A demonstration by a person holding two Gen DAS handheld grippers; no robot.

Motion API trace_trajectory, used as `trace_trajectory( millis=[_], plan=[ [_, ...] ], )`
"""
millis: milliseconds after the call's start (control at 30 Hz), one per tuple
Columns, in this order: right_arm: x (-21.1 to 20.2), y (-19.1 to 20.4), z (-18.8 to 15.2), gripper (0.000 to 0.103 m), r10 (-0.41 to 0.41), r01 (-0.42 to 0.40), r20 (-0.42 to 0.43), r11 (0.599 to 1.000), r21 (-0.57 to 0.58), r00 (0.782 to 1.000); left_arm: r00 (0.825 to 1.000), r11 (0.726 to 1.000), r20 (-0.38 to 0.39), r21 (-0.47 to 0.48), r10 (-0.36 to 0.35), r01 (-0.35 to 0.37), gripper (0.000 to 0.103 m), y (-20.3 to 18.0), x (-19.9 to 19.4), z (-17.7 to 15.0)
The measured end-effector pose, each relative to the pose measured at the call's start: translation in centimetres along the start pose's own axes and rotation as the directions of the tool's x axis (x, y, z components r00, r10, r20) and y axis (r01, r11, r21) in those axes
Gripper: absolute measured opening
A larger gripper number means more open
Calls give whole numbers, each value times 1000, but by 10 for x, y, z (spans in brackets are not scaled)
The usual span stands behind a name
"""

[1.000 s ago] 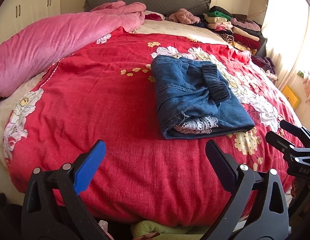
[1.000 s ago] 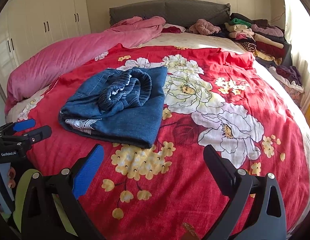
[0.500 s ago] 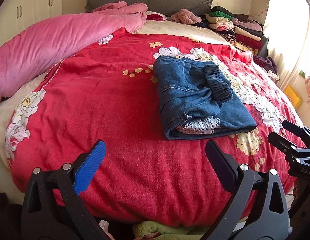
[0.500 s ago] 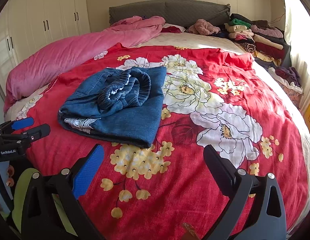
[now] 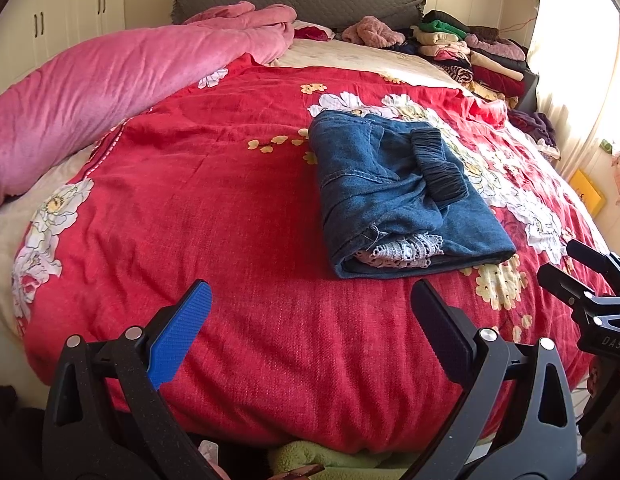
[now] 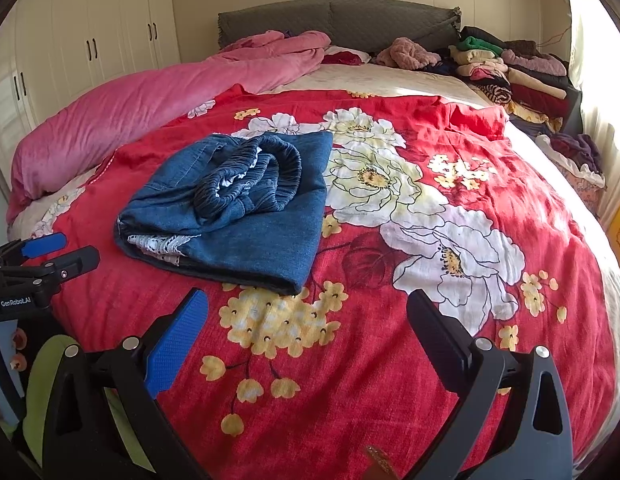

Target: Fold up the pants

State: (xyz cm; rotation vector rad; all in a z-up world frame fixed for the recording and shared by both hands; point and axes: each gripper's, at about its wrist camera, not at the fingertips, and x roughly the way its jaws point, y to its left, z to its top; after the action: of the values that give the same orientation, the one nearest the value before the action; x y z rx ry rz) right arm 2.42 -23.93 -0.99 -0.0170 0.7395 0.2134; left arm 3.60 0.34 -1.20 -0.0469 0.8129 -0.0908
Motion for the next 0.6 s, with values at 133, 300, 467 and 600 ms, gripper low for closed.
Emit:
trace_trajectory(
  millis=[133, 300, 467, 600],
  plan=[
    [0, 0, 0, 99, 1, -1, -2, 1000, -1, 1000, 1000, 1000, 0, 0, 0, 0, 94, 0, 0, 0],
    [0, -1, 1, 99, -2, 2, -2, 1000, -1, 1000, 1000, 1000, 1, 0, 1, -1, 94, 0, 0, 0],
    [0, 0, 1, 99, -1, 1, -2, 1000, -3, 1000, 1000, 1000, 1, 0, 0, 0, 94, 0, 0, 0],
    [0, 0, 2, 99, -1, 1, -3, 1000, -2, 1000, 1000, 1000, 1, 0, 0, 0, 94, 1, 0, 0]
  ],
)
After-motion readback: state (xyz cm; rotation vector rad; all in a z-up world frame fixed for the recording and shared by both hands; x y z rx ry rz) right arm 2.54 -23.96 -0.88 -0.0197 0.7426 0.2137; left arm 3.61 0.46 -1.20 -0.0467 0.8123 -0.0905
